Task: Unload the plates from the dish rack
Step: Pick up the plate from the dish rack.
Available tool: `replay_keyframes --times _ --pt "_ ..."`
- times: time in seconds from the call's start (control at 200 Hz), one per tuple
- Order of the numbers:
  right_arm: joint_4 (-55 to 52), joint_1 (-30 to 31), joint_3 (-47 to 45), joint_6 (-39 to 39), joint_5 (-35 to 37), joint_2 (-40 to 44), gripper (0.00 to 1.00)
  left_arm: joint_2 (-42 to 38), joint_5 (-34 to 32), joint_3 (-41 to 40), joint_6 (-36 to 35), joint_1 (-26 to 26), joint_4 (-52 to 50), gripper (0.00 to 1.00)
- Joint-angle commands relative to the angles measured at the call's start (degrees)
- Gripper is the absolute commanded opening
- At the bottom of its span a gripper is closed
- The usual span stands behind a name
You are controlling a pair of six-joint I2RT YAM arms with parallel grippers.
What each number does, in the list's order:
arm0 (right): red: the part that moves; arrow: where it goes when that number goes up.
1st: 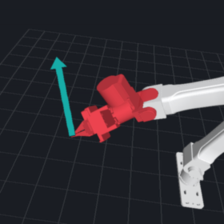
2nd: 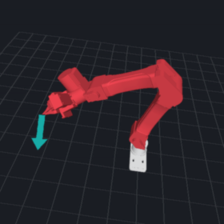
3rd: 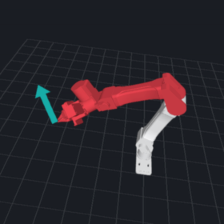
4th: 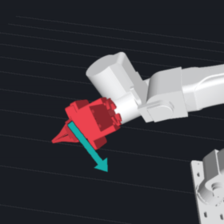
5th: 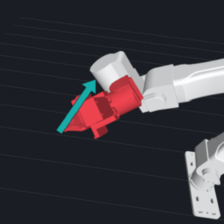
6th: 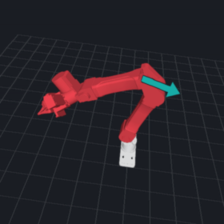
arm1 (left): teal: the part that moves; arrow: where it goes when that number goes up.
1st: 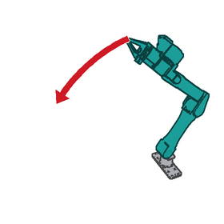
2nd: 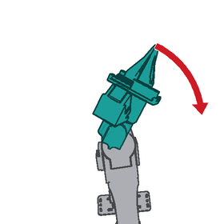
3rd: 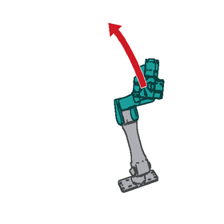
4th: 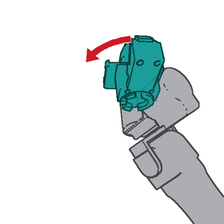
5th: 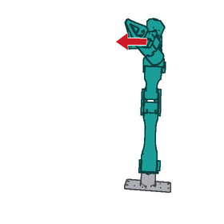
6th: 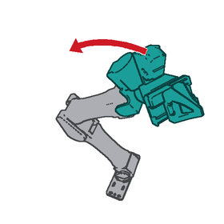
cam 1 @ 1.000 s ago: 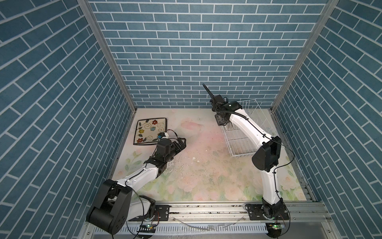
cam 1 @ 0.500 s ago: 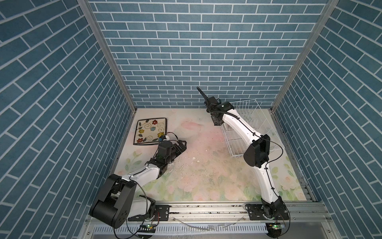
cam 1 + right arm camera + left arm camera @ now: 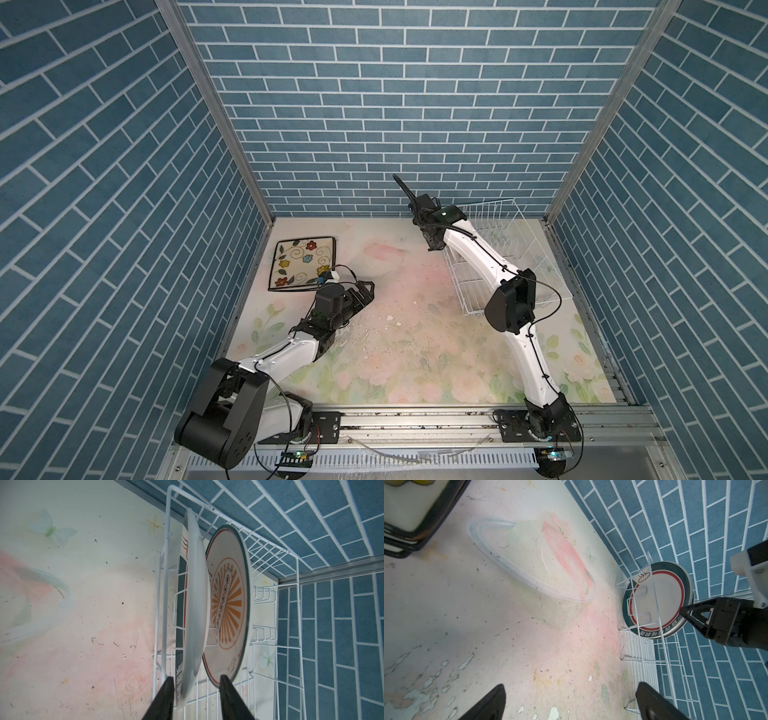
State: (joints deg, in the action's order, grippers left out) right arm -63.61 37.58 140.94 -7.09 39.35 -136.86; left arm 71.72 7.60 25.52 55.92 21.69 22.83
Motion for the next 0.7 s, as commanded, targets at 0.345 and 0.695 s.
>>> replay_keyframes --times 0.345,0.695 --pt "8.0 -0.5 -1.2 4.1 11.6 -3.2 0.22 -0.7 -0.1 0.2 -0.2 0.4 -1.5 1.0" --pt "11.0 -0.8 -5.3 4.5 11.4 -2.1 0.27 -1.0 0.2 0.4 -0.3 0.4 -2.1 1.0"
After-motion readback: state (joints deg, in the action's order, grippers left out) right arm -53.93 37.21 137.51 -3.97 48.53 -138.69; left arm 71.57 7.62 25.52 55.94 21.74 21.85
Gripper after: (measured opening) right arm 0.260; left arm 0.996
